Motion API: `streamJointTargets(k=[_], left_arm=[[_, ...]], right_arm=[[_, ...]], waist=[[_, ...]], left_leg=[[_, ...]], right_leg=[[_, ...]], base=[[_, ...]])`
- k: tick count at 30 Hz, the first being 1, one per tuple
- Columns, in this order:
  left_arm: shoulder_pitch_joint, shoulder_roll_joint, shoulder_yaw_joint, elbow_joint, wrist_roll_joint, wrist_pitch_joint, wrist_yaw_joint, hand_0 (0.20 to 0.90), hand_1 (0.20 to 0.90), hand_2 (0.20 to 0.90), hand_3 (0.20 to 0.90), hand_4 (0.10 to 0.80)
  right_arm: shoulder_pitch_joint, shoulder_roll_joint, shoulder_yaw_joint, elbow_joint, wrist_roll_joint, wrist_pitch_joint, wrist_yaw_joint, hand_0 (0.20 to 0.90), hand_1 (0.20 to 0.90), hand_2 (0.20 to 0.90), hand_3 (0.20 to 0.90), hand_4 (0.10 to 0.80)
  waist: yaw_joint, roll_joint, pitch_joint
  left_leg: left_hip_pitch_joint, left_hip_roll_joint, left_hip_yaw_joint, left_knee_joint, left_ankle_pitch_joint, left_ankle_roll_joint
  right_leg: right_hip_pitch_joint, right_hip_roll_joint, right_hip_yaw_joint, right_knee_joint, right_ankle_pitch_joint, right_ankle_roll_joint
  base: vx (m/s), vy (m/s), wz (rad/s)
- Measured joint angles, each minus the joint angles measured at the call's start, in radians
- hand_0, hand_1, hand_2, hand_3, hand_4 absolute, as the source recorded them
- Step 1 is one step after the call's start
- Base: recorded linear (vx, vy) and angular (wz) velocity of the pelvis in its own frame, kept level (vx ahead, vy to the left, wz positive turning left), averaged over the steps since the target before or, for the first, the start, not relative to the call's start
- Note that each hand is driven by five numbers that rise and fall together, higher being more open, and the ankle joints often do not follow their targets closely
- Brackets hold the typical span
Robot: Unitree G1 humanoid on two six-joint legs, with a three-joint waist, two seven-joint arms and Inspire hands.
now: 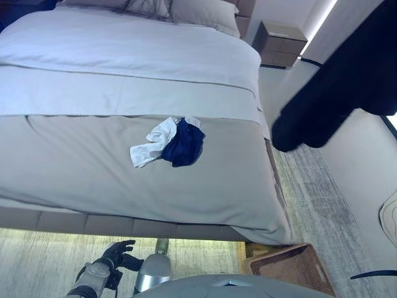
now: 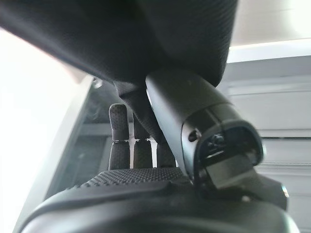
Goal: Pick up the clothes from the bed and place them into the basket
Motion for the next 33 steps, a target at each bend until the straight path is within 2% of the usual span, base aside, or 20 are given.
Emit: streamJointTargets(k=[3, 9, 12, 14, 17, 20, 22, 28, 33], left_arm=[[0.005, 0.005, -0.003, 0.0, 0.001, 0.001, -0.003, 0.9, 0.9, 0.9, 0.9, 0.8], [0.015, 0.016, -0.021, -0.002, 0.021, 0.003, -0.005, 0.9, 0.9, 0.9, 0.9, 0.8], [0.014, 0.018, -0.026, -0.002, 0.04, 0.015, -0.006, 0.9, 0.9, 0.9, 0.9, 0.8], [0.018, 0.019, -0.026, -0.002, 0.041, 0.026, -0.008, 0.9, 0.9, 0.9, 0.9, 0.8], [0.017, 0.018, -0.026, -0.002, 0.039, 0.028, -0.014, 0.9, 0.9, 0.9, 0.9, 0.8], [0.013, 0.012, -0.024, -0.003, 0.039, 0.019, -0.024, 0.9, 0.9, 0.9, 0.9, 0.8], [0.003, -0.015, -0.022, -0.005, 0.038, 0.008, -0.028, 0.9, 0.9, 0.9, 0.9, 0.8], [-0.002, -0.077, -0.013, -0.017, 0.037, -0.039, -0.031, 0.9, 0.9, 0.9, 0.9, 0.8], [-0.007, -0.109, -0.014, -0.02, 0.038, -0.055, -0.032, 0.9, 0.9, 0.9, 0.9, 0.8]], right_arm=[[0.0, -0.022, 0.0, 0.001, 0.0, 0.019, 0.018, 0.3, 0.3, 0.3, 0.2, 0.1], [0.047, -0.046, -0.017, -0.001, 0.0, 0.044, 0.027, 0.3, 0.3, 0.3, 0.2, 0.1], [0.143, -0.046, -0.066, -0.021, 0.0, 0.059, 0.046, 0.3, 0.3, 0.3, 0.2, 0.1], [0.22, -0.045, -0.102, -0.044, 0.0, 0.075, 0.095, 0.3, 0.3, 0.3, 0.2, 0.1], [0.321, -0.04, -0.159, -0.064, -0.003, 0.078, 0.166, 0.3, 0.3, 0.3, 0.2, 0.1], [0.455, 0.018, -0.233, -0.084, -0.024, 0.079, 0.24, 0.3, 0.3, 0.3, 0.2, 0.1], [0.549, 0.052, -0.262, -0.094, -0.053, 0.079, 0.28, 0.3, 0.3, 0.3, 0.2, 0.1], [0.753, 0.155, -0.281, -0.14, -0.085, 0.087, 0.352, 0.3, 0.3, 0.3, 0.2, 0.1], [0.849, 0.234, -0.299, -0.148, -0.085, 0.102, 0.354, 0.3, 0.3, 0.3, 0.2, 0.1]], waist=[[-0.028, 0.004, -0.006], [-0.076, 0.014, -0.014], [-0.104, 0.017, -0.017], [-0.135, 0.023, -0.021], [-0.157, 0.034, -0.03], [-0.193, 0.038, -0.036], [-0.219, 0.054, -0.048], [-0.261, 0.09, -0.067], [-0.283, 0.116, -0.061]], left_leg=[[0.001, 0.01, 0.018, 0.0, -0.001, -0.001], [0.012, 0.037, 0.083, -0.001, -0.004, -0.006], [0.03, 0.043, 0.109, -0.001, -0.012, -0.014], [0.038, 0.047, 0.138, -0.003, -0.022, -0.025], [0.042, 0.053, 0.178, -0.006, -0.029, -0.025], [0.061, 0.061, 0.206, -0.006, -0.035, -0.026], [0.067, 0.067, 0.227, -0.006, -0.043, -0.034], [0.075, 0.086, 0.264, -0.006, -0.049, -0.034], [0.073, 0.094, 0.278, -0.006, -0.051, -0.036]], right_leg=[[0.001, 0.012, 0.018, -0.029, 0.014, -0.004], [-0.017, 0.032, 0.089, -0.059, 0.04, -0.01], [-0.017, 0.034, 0.115, -0.059, 0.041, -0.01], [-0.029, 0.034, 0.145, -0.057, 0.043, -0.012], [-0.051, 0.038, 0.188, -0.059, 0.058, -0.008], [-0.051, 0.044, 0.22, -0.059, 0.061, -0.01], [-0.061, 0.049, 0.244, -0.06, 0.064, -0.013], [-0.081, 0.067, 0.282, -0.059, 0.067, -0.014], [-0.092, 0.074, 0.296, -0.059, 0.069, -0.012]], base=[[-0.033, -0.075, -0.23], [-0.028, -0.078, -0.34], [-0.001, -0.075, -0.26], [-0.012, -0.107, -0.41], [-0.012, -0.14, -0.47], [-0.011, -0.113, -0.33], [-0.013, -0.153, -0.35], [-0.036, -0.127, -0.21], [-0.047, -0.098, -0.1]])
